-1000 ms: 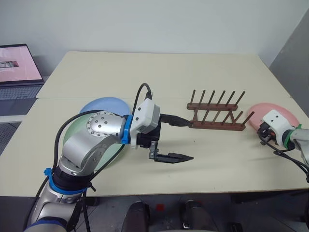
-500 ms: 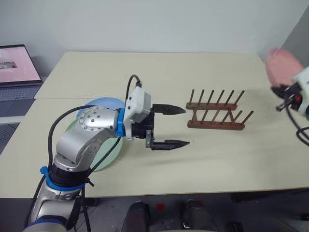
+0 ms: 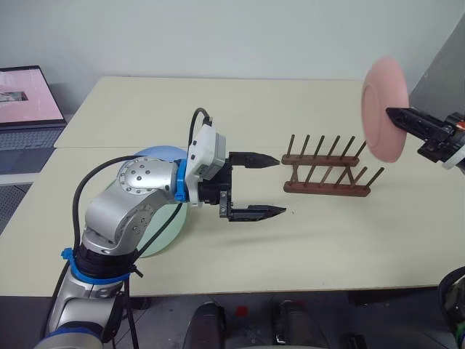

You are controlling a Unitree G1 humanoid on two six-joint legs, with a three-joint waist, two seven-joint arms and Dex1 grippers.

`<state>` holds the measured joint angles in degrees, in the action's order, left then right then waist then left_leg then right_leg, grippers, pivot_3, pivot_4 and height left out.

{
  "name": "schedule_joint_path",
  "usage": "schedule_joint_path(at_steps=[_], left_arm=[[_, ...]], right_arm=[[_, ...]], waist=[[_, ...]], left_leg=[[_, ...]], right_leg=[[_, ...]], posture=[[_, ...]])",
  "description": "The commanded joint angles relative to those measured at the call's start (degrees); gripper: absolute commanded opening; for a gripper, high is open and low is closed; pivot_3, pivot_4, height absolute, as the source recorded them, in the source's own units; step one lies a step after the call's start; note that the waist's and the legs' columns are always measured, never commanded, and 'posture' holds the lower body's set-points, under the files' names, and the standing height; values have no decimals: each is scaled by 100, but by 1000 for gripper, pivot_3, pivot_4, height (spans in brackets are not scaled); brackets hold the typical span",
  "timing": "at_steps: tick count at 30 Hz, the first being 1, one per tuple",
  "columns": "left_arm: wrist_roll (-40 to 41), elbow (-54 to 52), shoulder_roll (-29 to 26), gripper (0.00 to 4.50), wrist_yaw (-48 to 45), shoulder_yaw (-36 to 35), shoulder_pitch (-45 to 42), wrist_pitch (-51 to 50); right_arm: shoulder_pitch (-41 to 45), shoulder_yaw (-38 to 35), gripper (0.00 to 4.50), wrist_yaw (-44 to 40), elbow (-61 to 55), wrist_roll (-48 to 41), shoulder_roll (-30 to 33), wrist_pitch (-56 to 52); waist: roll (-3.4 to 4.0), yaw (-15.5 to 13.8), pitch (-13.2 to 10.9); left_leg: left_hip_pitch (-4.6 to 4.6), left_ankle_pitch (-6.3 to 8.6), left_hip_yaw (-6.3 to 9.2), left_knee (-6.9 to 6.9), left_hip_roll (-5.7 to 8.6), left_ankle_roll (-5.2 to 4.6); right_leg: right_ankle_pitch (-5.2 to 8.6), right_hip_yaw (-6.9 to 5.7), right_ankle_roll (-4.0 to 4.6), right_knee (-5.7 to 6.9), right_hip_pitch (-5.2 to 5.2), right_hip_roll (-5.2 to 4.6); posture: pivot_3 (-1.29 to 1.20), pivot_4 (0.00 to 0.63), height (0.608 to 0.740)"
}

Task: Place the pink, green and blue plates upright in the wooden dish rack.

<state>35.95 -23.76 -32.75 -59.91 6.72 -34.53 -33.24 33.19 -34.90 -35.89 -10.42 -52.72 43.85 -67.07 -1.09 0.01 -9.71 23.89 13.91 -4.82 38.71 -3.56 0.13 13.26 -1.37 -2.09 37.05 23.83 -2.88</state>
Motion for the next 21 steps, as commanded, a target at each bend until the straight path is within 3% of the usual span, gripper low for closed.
schedule_joint_path(at_steps=[1,21], left_arm=[[26,-55,68,4500,-26,28,-133,100],[-70,-41,116,4500,-89,81,-73,190]], right_arm=[[135,-139,15,185,23,-383,4,-101],[293,180,15,-70,1487,-231,420,318]], waist=[[0,2,0],[0,6,0]], left_leg=[[0,0,0,0,0,0],[8,2,-11,-2,-1,-3]], right_leg=[[0,1,0,0,0,1],[-2,35,-5,0,25,20]], posture=[[0,150,738],[0,150,738]])
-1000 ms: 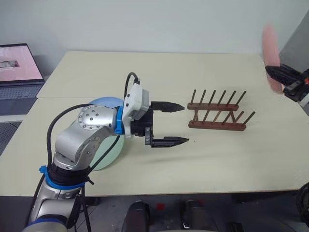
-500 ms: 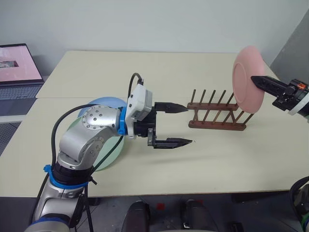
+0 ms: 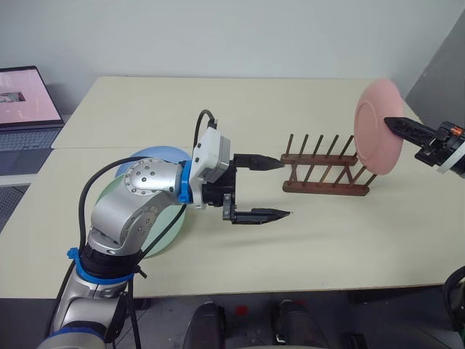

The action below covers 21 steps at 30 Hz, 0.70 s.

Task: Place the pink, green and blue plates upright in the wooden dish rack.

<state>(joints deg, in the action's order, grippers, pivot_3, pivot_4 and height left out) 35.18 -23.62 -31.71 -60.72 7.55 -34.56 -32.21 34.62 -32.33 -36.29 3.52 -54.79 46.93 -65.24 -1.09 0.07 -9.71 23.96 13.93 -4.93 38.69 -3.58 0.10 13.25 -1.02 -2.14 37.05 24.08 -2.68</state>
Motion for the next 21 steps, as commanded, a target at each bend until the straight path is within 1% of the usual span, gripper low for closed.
schedule_joint_path(at_steps=[1,4,6,7,11,14,15,21], left_arm=[[18,-52,22,4500,2,-6,-76,78],[67,-45,52,4500,32,-33,-99,42],[103,-37,76,4500,57,-58,-119,13],[125,-32,92,4500,72,-73,-133,-5],[249,-34,139,4500,169,-145,-163,-103],[324,-42,146,4500,218,-187,-182,-175],[339,-45,148,4500,233,-193,-187,-189],[411,-122,73,4500,367,-283,-109,-303]], right_arm=[[171,-75,15,-23,130,-23,105,139],[195,-31,751,21,226,40,89,200],[187,7,1538,27,281,100,87,268],[192,8,1791,30,312,133,92,311],[235,-30,3264,68,391,232,125,450],[278,-18,4380,112,456,492,198,826],[296,4,4446,133,503,637,229,1014],[428,20,4446,21,662,1163,461,1922]], waist=[[0,0,0],[0,0,0],[0,0,0],[0,0,0],[0,0,0],[0,0,0],[0,0,0],[0,1,0]], left_leg=[[0,0,0,0,0,0],[0,0,-1,0,0,0],[0,0,-2,0,0,0],[0,0,-2,0,0,0],[1,0,-2,0,0,0],[0,0,-3,0,0,0],[0,0,-4,0,0,0],[0,0,-5,-2,0,0]], right_leg=[[0,0,0,0,0,0],[0,1,0,0,0,0],[0,2,-1,-1,0,0],[0,3,-1,-1,1,0],[-1,3,-2,0,2,1],[-1,5,-4,0,2,2],[-1,5,-5,0,2,2],[12,6,-26,-2,3,2]], posture=[[0,150,738],[0,150,738],[0,150,738],[0,150,738],[0,150,738],[0,150,738],[0,150,738],[0,150,738]])
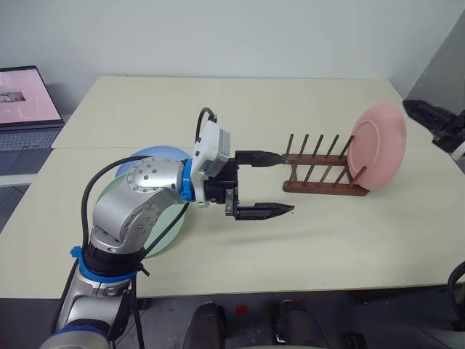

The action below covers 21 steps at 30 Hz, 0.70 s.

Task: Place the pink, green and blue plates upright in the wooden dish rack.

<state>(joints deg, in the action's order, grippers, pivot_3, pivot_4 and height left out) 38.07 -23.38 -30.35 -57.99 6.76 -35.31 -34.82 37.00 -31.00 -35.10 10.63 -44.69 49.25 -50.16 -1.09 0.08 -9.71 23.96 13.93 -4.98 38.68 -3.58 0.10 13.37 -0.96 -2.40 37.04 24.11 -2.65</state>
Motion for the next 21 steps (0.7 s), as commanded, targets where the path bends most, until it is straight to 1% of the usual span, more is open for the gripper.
schedule_joint_path(at_steps=[1,2,6,9,11,12,16,18,21], left_arm=[[142,-183,-106,4500,152,-271,21,-85],[159,-209,-138,4500,194,-318,60,-116],[52,-482,-431,4500,877,-951,619,-318],[-338,-613,-656,4500,1495,-1397,1103,-309],[-530,-706,-826,4500,1765,-1750,1472,-258],[-436,-804,-752,4500,2074,-2127,1637,-348],[-280,-977,-570,4500,2817,-3132,2151,-480],[-243,-977,-403,4500,3174,-3784,2641,-568],[-90,-1023,-163,4500,3481,-4352,3309,-690]], right_arm=[[237,-123,4446,-169,-46,186,325,499],[270,-126,4446,-222,-37,204,393,558],[-190,500,4446,-1321,-1060,503,1124,947],[-424,987,4446,-2035,-1599,787,1444,1495],[-352,1304,4446,-2290,-1821,867,1430,1739],[-284,1539,4446,-2467,-2025,852,1373,1814],[-134,2105,4446,-2884,-2532,778,1176,1957],[-90,2459,4446,-3074,-2843,746,986,2005],[-56,2817,4446,-3230,-3024,849,722,2125]], waist=[[0,0,0],[0,0,0],[3,4,0],[2,37,0],[2,55,-1],[1,56,-1],[-3,45,-3],[-3,40,-3],[-10,30,-3]], left_leg=[[0,0,0,0,0,0],[0,0,-1,-1,0,0],[-8,0,-10,-31,0,0],[-19,-1,-7,-53,-8,0],[-28,-1,-8,-60,-11,0],[-30,-1,-9,-61,-12,1],[-29,-2,-11,-59,-13,3],[-29,-2,-12,-59,-12,3],[-30,0,-16,-61,-12,5]], right_leg=[[0,1,0,0,0,0],[0,1,0,1,2,0],[0,10,3,-4,9,0],[4,9,7,-10,9,8],[8,9,10,-9,8,11],[9,10,12,-7,9,12],[8,9,12,-4,10,9],[8,9,12,-5,10,6],[-6,9,37,-8,9,2]], posture=[[0,150,738],[0,150,738],[0,150,738],[0,150,738],[0,150,738],[0,150,738],[0,150,738],[0,150,738],[0,150,738]])
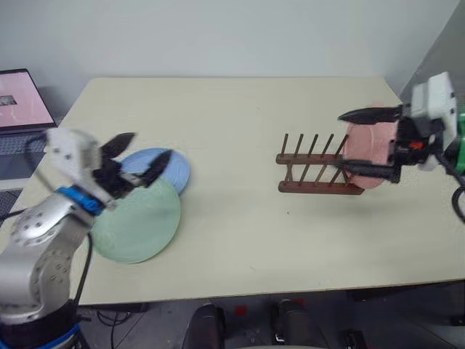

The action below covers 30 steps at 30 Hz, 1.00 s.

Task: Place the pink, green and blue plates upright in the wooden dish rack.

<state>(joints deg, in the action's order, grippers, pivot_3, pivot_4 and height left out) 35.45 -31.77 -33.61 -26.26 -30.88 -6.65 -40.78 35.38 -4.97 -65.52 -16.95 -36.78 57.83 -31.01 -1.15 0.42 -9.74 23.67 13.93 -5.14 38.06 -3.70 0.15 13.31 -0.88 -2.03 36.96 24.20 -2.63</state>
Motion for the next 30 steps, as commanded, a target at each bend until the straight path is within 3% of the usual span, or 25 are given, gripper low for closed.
schedule_joint_path(at_steps=[1,6,12,18,25,30], left_arm=[[274,-203,238,4500,374,-703,610,-158],[768,0,591,4500,582,-1196,1428,-466],[1279,472,822,4500,815,-1673,1723,-421],[1320,971,815,4500,1167,-1510,1733,-647],[1143,1288,615,4500,1062,-840,1571,-810],[1290,1296,631,3268,1176,-812,1411,-832]], right_arm=[[136,301,4446,-217,-276,99,-210,236],[392,753,4446,-410,-353,177,-594,271],[406,1091,4446,-689,-345,440,-752,413],[414,1107,4446,-762,-465,410,-856,354],[504,1126,4446,-740,-648,333,-986,229],[516,1082,4500,-711,-683,320,-986,150]], waist=[[-6,-9,-1],[-29,-45,-10],[-55,-49,-4],[-60,-40,-2],[-64,-42,0],[-69,-35,2]], left_leg=[[2,1,0,0,0,1],[2,-1,-4,4,2,4],[2,-1,-5,5,2,5],[3,-1,-6,5,3,5],[3,0,-5,5,3,5],[4,0,-5,3,1,5]], right_leg=[[0,-1,1,-1,2,-1],[13,-11,27,5,0,-22],[16,-16,33,4,-1,-42],[16,-15,34,4,-2,-47],[16,-19,36,5,-1,-46],[17,-18,38,5,0,-47]], posture=[[0,150,738],[0,150,738],[0,150,738],[0,150,738],[0,150,738],[0,150,738]])
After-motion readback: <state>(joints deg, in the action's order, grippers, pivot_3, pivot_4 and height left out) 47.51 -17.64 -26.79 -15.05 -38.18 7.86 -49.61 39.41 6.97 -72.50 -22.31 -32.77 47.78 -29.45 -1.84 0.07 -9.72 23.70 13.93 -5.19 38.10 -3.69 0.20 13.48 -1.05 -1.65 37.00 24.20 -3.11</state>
